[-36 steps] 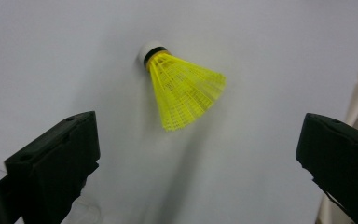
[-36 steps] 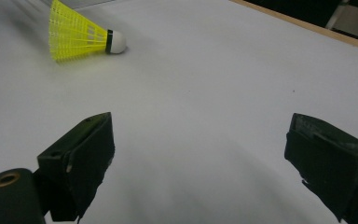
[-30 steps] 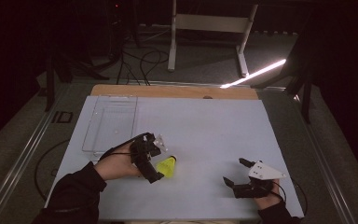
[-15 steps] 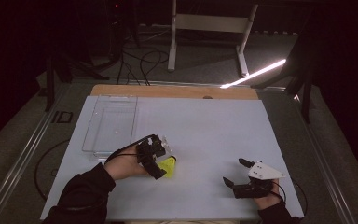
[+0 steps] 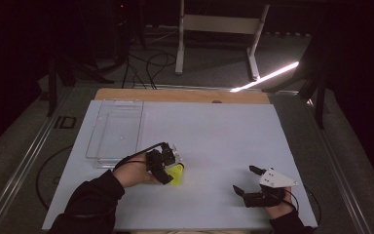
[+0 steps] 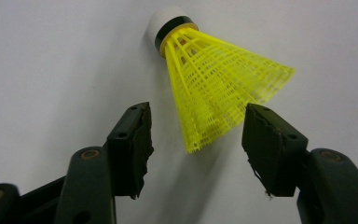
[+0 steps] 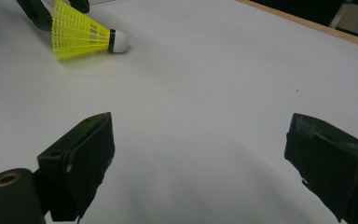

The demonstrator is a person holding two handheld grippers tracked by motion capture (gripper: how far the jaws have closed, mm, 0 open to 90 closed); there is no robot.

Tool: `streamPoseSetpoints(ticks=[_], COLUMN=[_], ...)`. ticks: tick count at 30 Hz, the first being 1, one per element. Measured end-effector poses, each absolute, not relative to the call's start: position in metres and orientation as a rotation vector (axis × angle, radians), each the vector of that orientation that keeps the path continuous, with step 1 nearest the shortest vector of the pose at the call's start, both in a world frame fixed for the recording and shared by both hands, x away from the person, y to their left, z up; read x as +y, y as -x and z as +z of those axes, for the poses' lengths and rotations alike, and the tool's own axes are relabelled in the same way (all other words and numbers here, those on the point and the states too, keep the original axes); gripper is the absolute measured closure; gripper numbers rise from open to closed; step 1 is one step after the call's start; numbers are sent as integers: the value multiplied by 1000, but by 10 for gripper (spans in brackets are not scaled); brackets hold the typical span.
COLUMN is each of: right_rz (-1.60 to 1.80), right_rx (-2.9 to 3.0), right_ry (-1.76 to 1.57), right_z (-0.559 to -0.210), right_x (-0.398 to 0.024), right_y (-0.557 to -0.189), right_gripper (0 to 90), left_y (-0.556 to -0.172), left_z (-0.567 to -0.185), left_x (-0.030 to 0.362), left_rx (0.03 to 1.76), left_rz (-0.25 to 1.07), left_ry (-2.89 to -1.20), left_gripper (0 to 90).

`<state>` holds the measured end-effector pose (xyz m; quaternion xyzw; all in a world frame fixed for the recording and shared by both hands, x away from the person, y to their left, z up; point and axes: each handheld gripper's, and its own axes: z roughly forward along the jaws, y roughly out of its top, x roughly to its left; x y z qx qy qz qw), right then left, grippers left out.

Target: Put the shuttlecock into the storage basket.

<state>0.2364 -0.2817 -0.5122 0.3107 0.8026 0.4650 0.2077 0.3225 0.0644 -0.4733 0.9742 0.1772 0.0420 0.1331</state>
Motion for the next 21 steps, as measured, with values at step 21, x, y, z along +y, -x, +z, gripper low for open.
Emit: streamPoseSetpoints(ticks=[21], right_rz=[1296], right_rx=[2248], right_ry=[-867], right_z=[-513], right_x=[-281], right_y=[-237], right_gripper=[83], left_y=[-324], left_z=[-480], left_x=[47], left_rx=[552], left_rz=[151], left_ry=[-2894], left_gripper=[795])
